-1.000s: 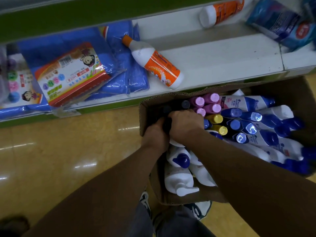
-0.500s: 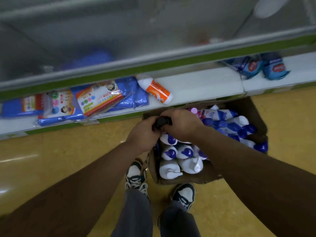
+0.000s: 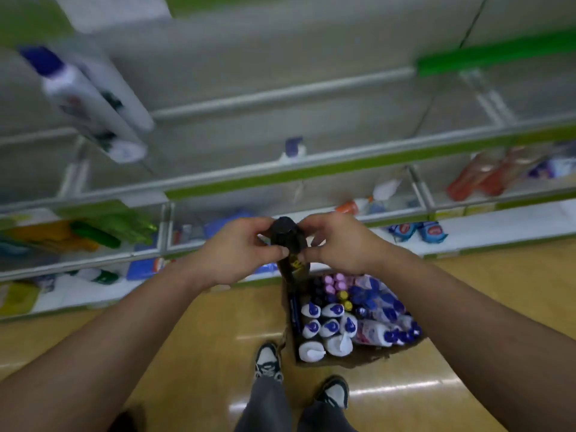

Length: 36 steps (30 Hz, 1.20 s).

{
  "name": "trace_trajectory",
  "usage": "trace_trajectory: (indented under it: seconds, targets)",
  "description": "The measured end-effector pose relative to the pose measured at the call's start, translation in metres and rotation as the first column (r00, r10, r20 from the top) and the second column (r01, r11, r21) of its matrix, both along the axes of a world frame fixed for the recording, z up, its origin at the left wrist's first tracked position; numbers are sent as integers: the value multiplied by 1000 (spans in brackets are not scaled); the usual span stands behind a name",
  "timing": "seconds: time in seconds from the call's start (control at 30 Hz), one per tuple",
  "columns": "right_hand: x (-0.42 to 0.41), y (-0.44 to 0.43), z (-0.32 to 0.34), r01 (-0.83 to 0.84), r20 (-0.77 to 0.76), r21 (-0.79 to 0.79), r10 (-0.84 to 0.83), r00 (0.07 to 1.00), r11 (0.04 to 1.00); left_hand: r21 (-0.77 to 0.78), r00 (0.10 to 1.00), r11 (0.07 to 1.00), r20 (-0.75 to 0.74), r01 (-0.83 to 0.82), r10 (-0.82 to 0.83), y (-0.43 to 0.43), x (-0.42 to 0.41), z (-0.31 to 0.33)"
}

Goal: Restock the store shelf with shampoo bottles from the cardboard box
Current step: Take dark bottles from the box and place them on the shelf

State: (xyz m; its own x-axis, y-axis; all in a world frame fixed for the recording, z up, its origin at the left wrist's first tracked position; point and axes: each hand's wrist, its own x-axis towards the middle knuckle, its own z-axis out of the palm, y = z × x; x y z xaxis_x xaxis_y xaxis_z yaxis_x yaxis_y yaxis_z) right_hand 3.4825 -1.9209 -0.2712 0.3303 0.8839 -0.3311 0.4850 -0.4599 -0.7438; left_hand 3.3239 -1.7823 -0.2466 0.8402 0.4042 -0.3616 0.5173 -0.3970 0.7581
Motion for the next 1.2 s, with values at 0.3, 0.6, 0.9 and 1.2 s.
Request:
trace_trajectory:
  seconds: [0.3, 0.6, 0.9, 1.2]
  targets:
    - [-25, 0, 248, 5, 26, 328, -14, 1000, 945, 205, 960, 967, 265, -151, 94, -8, -36, 257]
    - [-61, 54, 368, -31, 251, 504, -112, 961, 863, 291, 870, 884, 445, -365, 212, 15, -56, 386]
    - [-94, 138, 381, 19, 163, 465, -107, 981, 885, 174, 843, 890, 437, -421, 313, 88, -85, 392]
    - [-124, 259, 372, 110, 169, 466, -211, 963, 878, 33, 743, 871, 539, -490, 397, 211, -105, 371]
